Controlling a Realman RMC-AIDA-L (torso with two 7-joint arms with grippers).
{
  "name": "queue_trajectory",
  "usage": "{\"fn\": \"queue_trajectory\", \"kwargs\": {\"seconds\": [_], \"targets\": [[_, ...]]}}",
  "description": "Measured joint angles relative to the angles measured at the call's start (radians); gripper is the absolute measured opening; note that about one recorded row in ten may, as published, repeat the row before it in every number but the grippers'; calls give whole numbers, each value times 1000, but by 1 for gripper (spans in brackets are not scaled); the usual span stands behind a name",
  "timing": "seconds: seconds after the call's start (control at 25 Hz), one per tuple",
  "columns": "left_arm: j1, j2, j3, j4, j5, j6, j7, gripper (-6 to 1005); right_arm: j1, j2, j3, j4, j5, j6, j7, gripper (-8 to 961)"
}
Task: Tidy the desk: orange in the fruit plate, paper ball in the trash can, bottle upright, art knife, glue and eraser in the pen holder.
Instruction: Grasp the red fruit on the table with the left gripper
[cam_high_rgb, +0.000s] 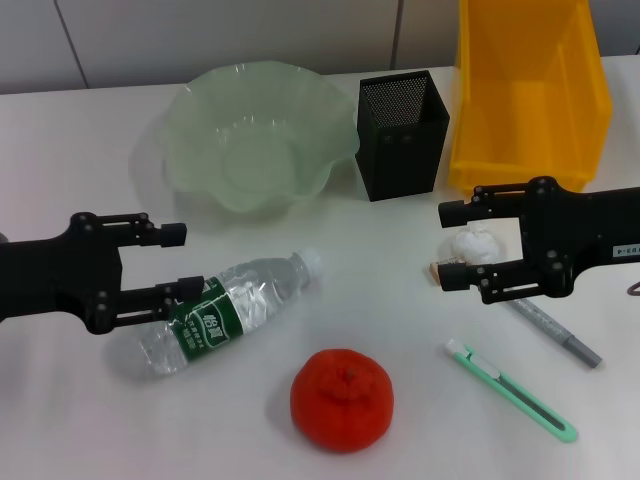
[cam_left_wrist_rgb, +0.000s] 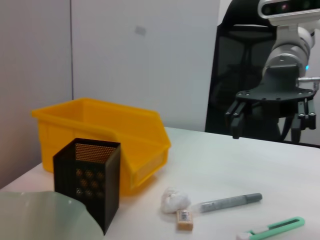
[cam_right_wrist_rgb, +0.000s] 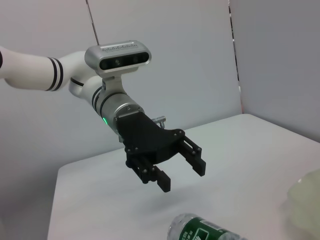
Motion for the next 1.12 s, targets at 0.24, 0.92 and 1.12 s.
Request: {"fn": "queue_trajectory", "kwargs": {"seconds": [0.24,0.92,1.12], "targets": [[-1,1,38,-48,-44,-2,9,632,-5,-1,0,12,-2,1,-1,757],[9,0,122,-60,-117,-8,52,634,-9,0,-2,9,-15,-31,-8,758],[21,0,117,-60,-118,-7,53,634,-7,0,0,15,-13,-24,-8,758]]}}
